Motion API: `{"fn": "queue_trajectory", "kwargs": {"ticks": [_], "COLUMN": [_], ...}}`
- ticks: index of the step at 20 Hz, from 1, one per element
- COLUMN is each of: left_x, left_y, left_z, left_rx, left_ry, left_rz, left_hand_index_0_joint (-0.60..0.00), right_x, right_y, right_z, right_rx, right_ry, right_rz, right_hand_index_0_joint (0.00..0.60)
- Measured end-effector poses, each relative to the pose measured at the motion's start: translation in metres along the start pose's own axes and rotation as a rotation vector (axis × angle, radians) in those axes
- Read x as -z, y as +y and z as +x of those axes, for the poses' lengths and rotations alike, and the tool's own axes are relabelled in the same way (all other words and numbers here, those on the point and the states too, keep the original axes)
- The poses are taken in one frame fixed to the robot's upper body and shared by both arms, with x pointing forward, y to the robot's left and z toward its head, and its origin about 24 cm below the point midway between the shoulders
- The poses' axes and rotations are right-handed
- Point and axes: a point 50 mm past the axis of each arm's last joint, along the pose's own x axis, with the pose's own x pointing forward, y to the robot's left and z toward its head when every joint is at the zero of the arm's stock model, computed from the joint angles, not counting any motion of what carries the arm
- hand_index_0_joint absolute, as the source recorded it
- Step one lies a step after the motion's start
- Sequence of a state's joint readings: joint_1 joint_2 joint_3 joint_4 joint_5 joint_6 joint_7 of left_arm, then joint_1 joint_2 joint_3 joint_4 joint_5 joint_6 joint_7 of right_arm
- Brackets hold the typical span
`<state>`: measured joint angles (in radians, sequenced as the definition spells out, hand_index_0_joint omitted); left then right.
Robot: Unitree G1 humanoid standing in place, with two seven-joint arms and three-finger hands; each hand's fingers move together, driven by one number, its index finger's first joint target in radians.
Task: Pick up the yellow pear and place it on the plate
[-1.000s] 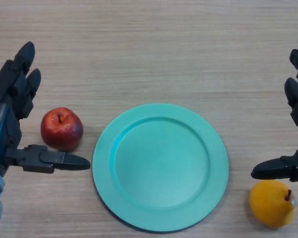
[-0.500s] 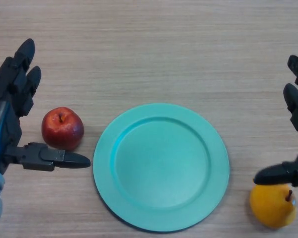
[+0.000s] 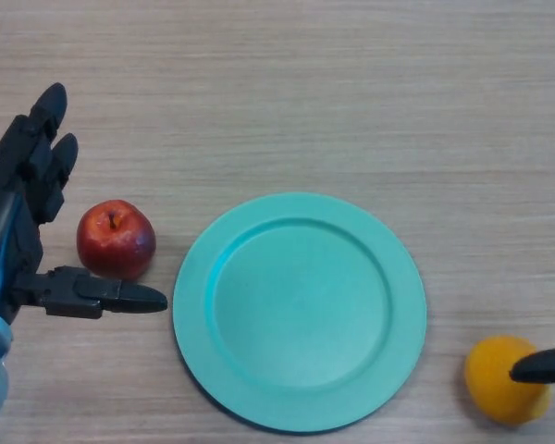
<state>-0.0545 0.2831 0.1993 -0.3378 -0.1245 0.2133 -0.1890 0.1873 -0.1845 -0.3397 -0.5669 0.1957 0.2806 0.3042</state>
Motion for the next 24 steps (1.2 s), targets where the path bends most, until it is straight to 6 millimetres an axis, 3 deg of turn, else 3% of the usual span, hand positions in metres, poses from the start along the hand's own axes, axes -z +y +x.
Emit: {"fn": "queue_trajectory", "kwargs": {"ticks": [4,13,20,24], "left_x": [0.001,0.0,0.0,-0.004], "left_y": [-0.006,-0.008,-0.008,-0.008], "left_z": [0.001,0.001,0.001,-0.001], "left_rx": [0.021,0.025,0.009,0.011], "left_ry": [0.009,0.0,-0.005,-0.02], "left_rz": [0.028,0.023,0.018,0.016], "left_hand_index_0_joint": [0.0,0.0,0.0,0.0], "right_x": [0.016,0.076,0.111,0.124], "right_y": [-0.007,0.011,0.013,0.03], "right_z": [-0.014,-0.034,-0.031,-0.025], "right_rx": [0.092,0.063,0.115,0.09], "right_ry": [-0.009,0.105,0.165,0.179], "right_rz": [-0.08,-0.174,-0.184,-0.157], "right_hand_index_0_joint": [0.0,0.0,0.0,0.0]}}
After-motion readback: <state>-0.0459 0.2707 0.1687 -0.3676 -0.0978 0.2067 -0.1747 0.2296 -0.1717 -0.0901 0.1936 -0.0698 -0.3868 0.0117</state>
